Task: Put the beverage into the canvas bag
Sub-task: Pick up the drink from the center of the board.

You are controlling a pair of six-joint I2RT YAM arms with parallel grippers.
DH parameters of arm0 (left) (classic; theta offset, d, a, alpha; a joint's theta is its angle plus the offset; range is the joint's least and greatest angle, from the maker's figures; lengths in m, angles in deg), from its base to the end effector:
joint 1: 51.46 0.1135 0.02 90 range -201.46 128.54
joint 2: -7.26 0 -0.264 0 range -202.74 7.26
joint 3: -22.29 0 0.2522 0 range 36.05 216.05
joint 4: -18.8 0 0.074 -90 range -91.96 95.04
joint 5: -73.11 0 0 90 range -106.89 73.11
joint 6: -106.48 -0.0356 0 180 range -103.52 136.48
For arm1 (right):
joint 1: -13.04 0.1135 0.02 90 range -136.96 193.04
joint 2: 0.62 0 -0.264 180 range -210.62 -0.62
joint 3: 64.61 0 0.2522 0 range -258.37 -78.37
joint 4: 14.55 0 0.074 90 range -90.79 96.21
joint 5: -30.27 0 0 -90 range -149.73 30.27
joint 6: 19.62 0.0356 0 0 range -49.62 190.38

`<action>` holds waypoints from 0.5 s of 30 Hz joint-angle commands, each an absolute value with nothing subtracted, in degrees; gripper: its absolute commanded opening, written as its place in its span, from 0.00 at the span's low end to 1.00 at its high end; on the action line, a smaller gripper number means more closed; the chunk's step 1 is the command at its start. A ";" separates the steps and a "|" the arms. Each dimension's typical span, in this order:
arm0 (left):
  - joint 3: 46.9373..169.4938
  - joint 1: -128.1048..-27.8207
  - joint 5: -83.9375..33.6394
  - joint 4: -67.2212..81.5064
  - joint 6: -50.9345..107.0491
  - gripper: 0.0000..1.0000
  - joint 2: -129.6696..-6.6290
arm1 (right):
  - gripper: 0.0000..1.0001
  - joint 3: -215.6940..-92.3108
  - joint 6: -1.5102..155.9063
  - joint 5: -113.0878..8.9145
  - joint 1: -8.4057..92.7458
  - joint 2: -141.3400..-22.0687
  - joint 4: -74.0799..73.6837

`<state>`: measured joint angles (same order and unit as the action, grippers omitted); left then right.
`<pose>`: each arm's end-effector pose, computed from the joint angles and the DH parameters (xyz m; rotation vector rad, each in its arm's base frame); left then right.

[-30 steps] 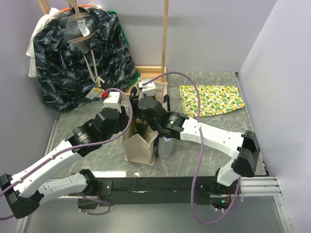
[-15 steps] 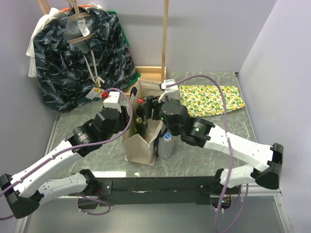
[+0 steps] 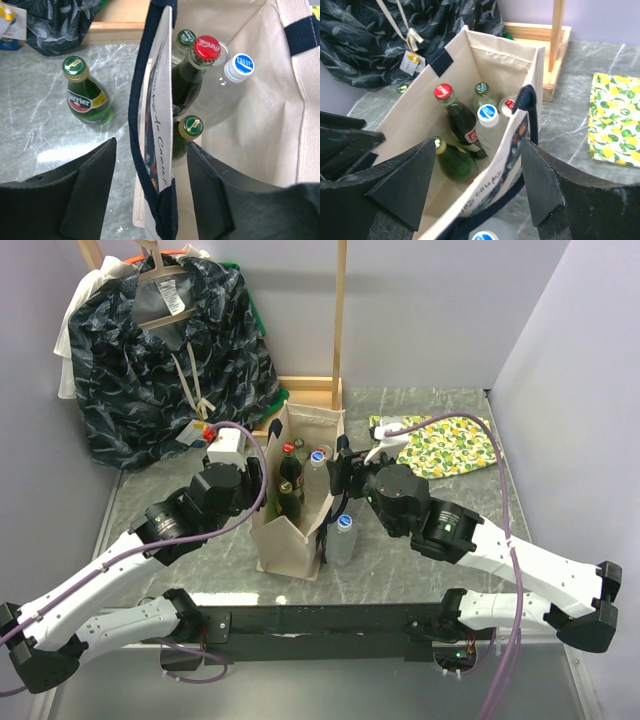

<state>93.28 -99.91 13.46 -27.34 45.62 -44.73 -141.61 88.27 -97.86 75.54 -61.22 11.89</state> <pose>0.1389 -0.1296 0.3558 0.0085 1.9909 -0.3368 0.1270 0.1963 0.3969 -0.1852 1.7201 0.4606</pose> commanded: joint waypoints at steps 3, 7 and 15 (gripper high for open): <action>95.20 -99.89 15.98 -26.07 45.04 0.67 -42.84 | 0.76 -139.11 87.44 -99.10 75.80 -57.93 13.44; 95.11 -99.89 16.60 -25.99 45.04 0.71 -42.40 | 0.77 -137.78 86.91 -97.26 75.80 -56.96 14.58; 93.79 -99.89 16.95 -24.32 44.16 0.88 -40.82 | 0.80 -137.61 87.52 -90.67 75.71 -57.14 18.19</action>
